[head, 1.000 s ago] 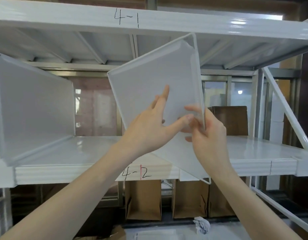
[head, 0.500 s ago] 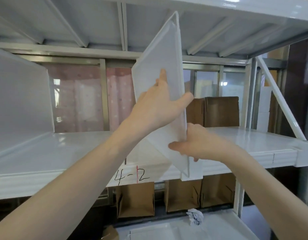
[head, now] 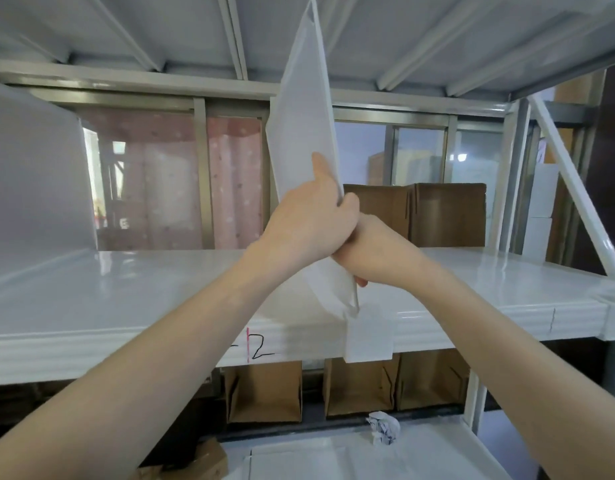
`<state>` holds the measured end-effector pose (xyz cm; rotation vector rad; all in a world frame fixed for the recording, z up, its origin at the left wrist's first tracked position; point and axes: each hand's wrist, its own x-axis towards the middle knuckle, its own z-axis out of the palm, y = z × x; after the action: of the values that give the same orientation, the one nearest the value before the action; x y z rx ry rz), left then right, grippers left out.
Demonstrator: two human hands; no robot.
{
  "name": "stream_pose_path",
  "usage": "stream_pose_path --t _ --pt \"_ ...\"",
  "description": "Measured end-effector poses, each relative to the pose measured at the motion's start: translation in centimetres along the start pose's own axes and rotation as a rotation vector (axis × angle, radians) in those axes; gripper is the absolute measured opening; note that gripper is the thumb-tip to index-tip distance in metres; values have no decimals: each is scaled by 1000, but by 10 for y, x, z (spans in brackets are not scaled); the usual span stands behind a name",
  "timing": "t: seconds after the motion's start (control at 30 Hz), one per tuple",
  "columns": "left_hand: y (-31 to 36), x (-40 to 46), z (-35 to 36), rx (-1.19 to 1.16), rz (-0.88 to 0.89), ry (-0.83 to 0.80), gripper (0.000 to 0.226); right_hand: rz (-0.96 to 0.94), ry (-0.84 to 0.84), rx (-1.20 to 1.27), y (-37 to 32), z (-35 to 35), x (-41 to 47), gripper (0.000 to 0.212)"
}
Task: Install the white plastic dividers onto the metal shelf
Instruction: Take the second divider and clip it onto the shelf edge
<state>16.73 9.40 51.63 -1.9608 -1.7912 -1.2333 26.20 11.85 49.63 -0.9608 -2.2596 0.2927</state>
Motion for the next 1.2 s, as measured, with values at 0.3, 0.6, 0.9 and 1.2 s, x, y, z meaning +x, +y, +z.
stream_pose_path --t 0.3,0.6,0.9,1.2 --pt "15 21 28 0 -21 107 58 -77 -7 -15 27 -18 13 25" --pt "16 32 47 15 -37 35 59 -53 1 17 45 -12 17 19" --pt "28 28 32 298 -159 3 24 55 -167 -200 48 -11 14 34" --pt "25 19 46 339 -161 -121 36 39 -193 -401 50 -9 6 32"
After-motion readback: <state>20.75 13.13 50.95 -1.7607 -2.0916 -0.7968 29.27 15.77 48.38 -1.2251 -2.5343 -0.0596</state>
